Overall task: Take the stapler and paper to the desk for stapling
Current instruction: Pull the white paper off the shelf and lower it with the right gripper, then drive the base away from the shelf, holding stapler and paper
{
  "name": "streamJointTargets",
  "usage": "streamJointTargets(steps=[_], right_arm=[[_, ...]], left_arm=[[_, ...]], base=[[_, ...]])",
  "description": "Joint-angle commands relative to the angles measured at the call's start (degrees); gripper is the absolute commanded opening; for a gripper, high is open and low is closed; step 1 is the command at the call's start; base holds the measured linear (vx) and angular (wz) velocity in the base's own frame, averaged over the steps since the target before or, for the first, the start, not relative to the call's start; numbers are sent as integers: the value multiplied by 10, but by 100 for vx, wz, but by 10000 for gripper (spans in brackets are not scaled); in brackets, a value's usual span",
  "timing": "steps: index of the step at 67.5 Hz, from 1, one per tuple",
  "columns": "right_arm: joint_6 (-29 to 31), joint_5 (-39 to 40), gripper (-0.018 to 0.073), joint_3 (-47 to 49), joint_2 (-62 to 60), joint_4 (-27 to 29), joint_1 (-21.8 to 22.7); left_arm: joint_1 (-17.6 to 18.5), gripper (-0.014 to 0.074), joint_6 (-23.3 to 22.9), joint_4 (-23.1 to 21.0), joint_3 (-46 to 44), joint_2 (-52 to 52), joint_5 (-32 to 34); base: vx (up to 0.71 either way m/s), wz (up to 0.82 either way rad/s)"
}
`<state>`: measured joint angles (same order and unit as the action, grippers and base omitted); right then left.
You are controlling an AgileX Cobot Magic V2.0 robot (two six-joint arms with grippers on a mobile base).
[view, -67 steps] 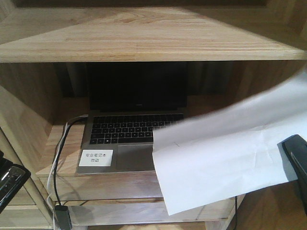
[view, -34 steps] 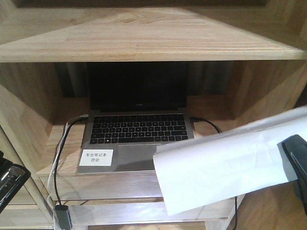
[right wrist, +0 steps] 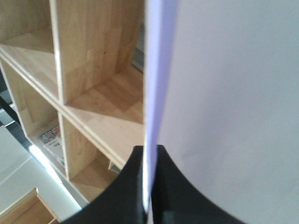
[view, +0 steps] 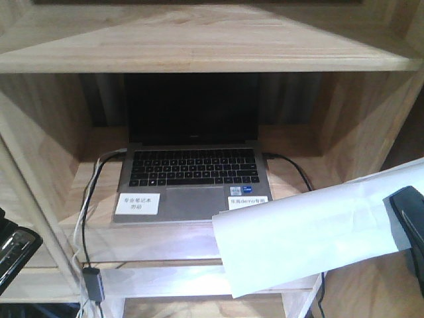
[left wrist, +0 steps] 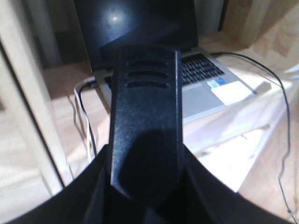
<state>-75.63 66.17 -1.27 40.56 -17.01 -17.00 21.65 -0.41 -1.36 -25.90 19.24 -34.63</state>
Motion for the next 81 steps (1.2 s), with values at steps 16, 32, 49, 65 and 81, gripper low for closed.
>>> streamJointTargets(steps=[16, 32, 49, 65, 81], right_arm=[[10, 103, -2, -16, 0, 4, 1], [10, 103, -2, -16, 0, 4, 1], [10, 103, -2, -16, 0, 4, 1], [10, 103, -2, -16, 0, 4, 1], [10, 103, -2, -16, 0, 4, 1]], left_arm=[[4, -6, -1, -5, -19, 4, 65], [4, -6, -1, -5, -19, 4, 65], [4, -6, -1, -5, -19, 4, 65], [4, -6, -1, -5, -19, 4, 65], [4, -6, -1, -5, -19, 4, 65]], base=[[-15, 9], [-19, 0], [-17, -6], [-14, -4], [-10, 0]])
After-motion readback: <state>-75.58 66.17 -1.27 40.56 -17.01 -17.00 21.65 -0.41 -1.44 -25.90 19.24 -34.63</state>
